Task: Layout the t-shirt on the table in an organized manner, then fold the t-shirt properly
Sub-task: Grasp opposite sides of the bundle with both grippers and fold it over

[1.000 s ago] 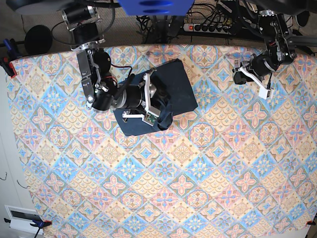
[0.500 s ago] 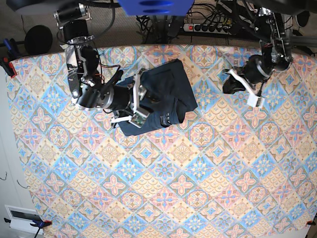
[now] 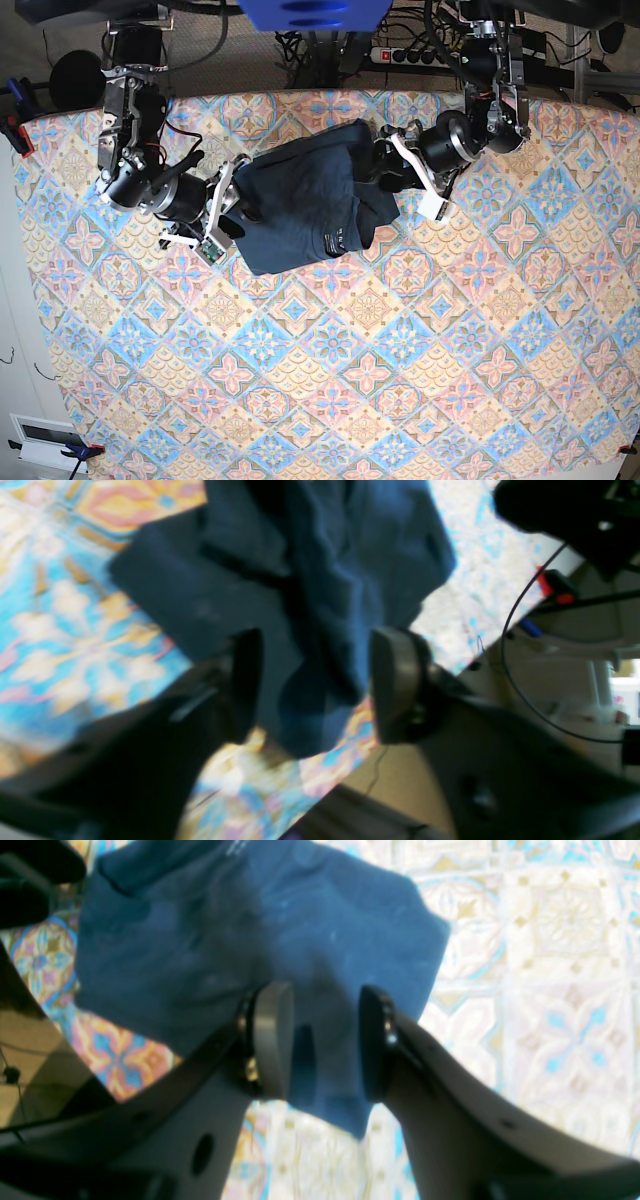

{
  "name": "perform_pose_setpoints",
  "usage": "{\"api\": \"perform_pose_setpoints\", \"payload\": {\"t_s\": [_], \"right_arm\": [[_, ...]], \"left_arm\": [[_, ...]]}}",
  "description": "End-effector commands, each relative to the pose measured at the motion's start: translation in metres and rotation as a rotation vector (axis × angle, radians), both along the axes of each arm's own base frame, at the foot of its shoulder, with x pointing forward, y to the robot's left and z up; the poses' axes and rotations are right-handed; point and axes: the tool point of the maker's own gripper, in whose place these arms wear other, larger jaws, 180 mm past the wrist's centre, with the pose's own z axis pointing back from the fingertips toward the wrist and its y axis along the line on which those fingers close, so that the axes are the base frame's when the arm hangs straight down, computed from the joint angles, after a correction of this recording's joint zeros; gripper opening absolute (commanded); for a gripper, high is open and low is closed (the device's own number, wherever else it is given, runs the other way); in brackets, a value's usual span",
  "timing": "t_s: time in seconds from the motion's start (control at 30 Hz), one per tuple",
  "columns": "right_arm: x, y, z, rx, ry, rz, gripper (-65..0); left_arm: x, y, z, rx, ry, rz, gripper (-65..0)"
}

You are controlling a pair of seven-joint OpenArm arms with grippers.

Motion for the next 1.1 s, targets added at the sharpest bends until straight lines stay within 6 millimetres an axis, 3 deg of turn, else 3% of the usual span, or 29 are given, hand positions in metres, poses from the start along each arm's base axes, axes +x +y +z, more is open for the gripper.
{"api": "perform_pose_setpoints", "payload": {"t_s": [0.0, 0.2, 0.37, 0.5, 0.57, 0.7, 0.73, 0.93, 1.07], "right_arm": [[0.008, 0.003, 0.016, 0.030, -0.053, 0.007, -43.6], [0.008, 0.005, 0.016, 0.030, -0.055, 0.013, -43.6], [0.010, 0.004, 0.018, 0.030, -0.059, 0.008, -43.6], [0.010, 0.004, 0.018, 0.030, -0.059, 0.008, -43.6], [0.010, 0.004, 0.018, 0.030, -0.059, 0.008, -43.6], [0.010, 0.003, 0.018, 0.030, -0.060, 0.007, -43.6], [0.010, 0.003, 0.018, 0.030, -0.060, 0.007, -43.6], [0.010, -0.001, 0.017, 0.017, -0.062, 0.008, -43.6], [0.010, -0.001, 0.017, 0.017, -0.061, 0.008, -43.6]], "left_arm": [[0.004, -0.007, 0.013, -0.036, -0.043, -0.011, -25.0], [0.009, -0.014, 0.007, -0.055, -0.025, -0.009, -23.7], [0.016, -0.014, -0.016, -0.079, 0.050, 0.011, -24.1], [0.019, -0.030, -0.024, -0.097, 0.070, -0.021, -25.1], [0.018, -0.041, -0.028, -0.110, 0.079, -0.045, -31.6], [0.015, -0.062, -0.026, -0.134, 0.069, -0.093, -62.4], [0.014, -0.065, -0.024, -0.135, 0.064, -0.104, -65.0], [0.003, -0.068, 0.002, -0.192, 0.017, -0.123, -65.0], [-0.012, -0.053, 0.002, -0.183, 0.027, -0.128, -65.0]]}}
